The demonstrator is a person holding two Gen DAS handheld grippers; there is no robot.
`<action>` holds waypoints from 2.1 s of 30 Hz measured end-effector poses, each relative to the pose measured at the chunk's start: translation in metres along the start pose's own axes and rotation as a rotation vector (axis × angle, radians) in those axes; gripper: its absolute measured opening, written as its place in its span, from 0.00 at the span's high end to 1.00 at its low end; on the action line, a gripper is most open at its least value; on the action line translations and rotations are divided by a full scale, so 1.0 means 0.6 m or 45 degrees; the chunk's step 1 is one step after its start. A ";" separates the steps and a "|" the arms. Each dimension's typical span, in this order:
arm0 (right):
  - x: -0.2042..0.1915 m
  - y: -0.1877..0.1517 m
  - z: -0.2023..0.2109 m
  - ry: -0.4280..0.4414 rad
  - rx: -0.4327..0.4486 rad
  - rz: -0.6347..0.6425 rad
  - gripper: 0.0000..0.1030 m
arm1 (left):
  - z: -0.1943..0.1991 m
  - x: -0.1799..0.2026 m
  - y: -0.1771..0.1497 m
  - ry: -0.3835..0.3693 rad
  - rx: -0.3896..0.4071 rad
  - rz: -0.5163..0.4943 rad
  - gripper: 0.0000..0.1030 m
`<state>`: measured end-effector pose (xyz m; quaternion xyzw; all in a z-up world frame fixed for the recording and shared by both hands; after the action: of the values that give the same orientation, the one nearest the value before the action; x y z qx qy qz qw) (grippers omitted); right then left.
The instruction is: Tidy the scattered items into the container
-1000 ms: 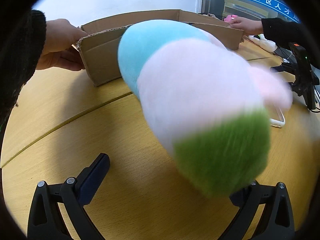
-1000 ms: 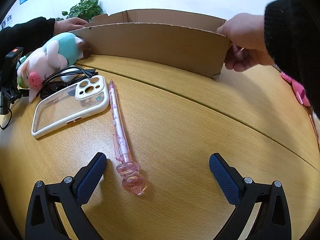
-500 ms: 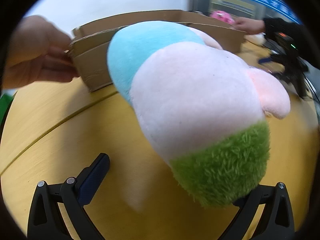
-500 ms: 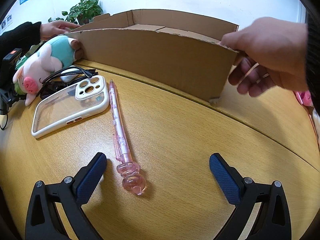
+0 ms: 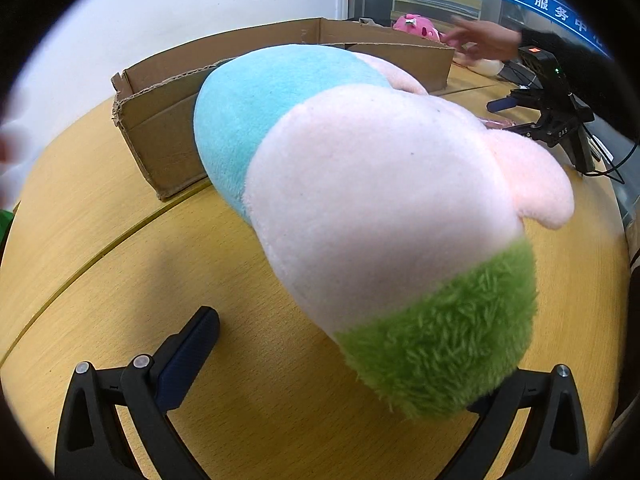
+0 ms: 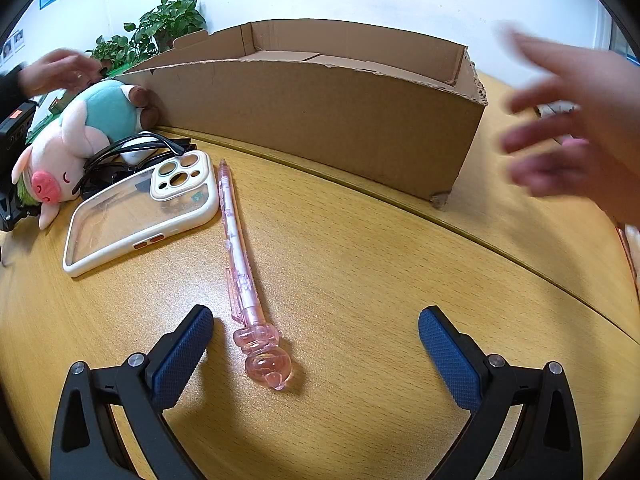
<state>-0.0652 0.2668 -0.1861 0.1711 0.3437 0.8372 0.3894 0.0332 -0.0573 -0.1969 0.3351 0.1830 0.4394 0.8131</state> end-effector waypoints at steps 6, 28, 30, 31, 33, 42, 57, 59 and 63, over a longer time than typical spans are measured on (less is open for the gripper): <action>0.001 0.000 0.000 0.000 0.000 0.000 0.00 | 0.001 -0.001 -0.001 0.000 0.000 0.000 0.00; -0.047 -0.036 0.050 -0.135 -0.046 -0.188 0.00 | 0.050 -0.014 0.002 0.260 0.084 0.068 0.01; -0.061 -0.030 0.075 -0.160 -0.003 -0.224 0.00 | 0.090 -0.016 0.019 0.329 0.158 0.102 0.01; -0.067 -0.023 0.087 -0.173 0.024 -0.235 0.00 | 0.107 -0.011 0.029 0.339 0.192 0.129 0.01; -0.087 0.002 0.113 -0.178 0.089 -0.226 0.00 | 0.136 0.014 0.058 0.322 0.273 0.185 0.01; -0.173 0.089 0.160 -0.100 0.259 -0.190 0.00 | 0.205 0.101 0.131 0.084 0.491 0.292 0.01; -0.192 0.112 0.140 -0.251 0.229 -0.091 0.00 | 0.138 0.048 0.096 0.113 0.359 0.631 0.01; -0.194 0.116 0.140 -0.227 0.237 -0.120 0.00 | 0.134 0.057 0.098 0.103 0.350 0.626 0.01; -0.196 0.120 0.132 -0.171 0.239 -0.173 0.00 | 0.126 0.059 0.097 0.113 0.333 0.641 0.01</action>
<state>0.0152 0.1784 -0.0814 0.2389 0.4045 0.7598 0.4494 0.0628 -0.0339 -0.1025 0.4526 0.1846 0.6144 0.6193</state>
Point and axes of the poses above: each gripper's, at about its wrist camera, not at the fingertips, and z roughly against the way its jaws point, x to its right, y to its top, the point moved 8 cm from there along -z, roughly the way its jaws point, and after that the axes turned 9 degrees about x, right-handed, at the moved point
